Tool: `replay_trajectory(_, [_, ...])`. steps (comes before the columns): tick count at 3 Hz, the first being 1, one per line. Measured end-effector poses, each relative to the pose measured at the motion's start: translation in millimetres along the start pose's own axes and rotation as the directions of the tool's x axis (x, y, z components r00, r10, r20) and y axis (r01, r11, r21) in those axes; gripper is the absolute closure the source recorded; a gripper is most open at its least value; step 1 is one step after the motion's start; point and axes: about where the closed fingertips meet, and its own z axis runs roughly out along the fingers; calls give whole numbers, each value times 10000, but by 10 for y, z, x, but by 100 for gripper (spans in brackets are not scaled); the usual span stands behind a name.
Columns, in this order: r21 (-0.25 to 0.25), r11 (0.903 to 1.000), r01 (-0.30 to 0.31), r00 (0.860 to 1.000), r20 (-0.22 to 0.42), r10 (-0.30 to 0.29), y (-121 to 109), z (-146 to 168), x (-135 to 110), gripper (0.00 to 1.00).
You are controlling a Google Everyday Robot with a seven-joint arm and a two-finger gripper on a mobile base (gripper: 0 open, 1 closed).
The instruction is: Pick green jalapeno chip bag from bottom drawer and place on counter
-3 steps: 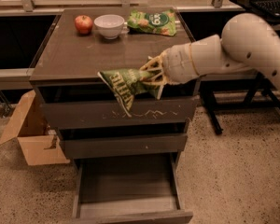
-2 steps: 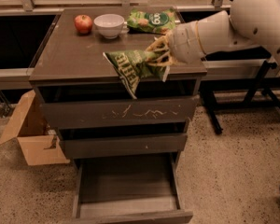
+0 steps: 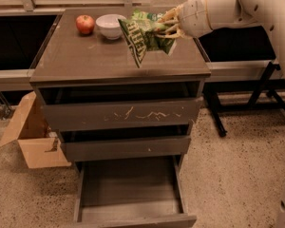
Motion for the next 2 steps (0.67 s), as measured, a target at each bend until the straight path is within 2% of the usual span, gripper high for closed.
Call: replay_trajectory(2, [45,9999,-99,9995,-288,100,-86,62,67,100])
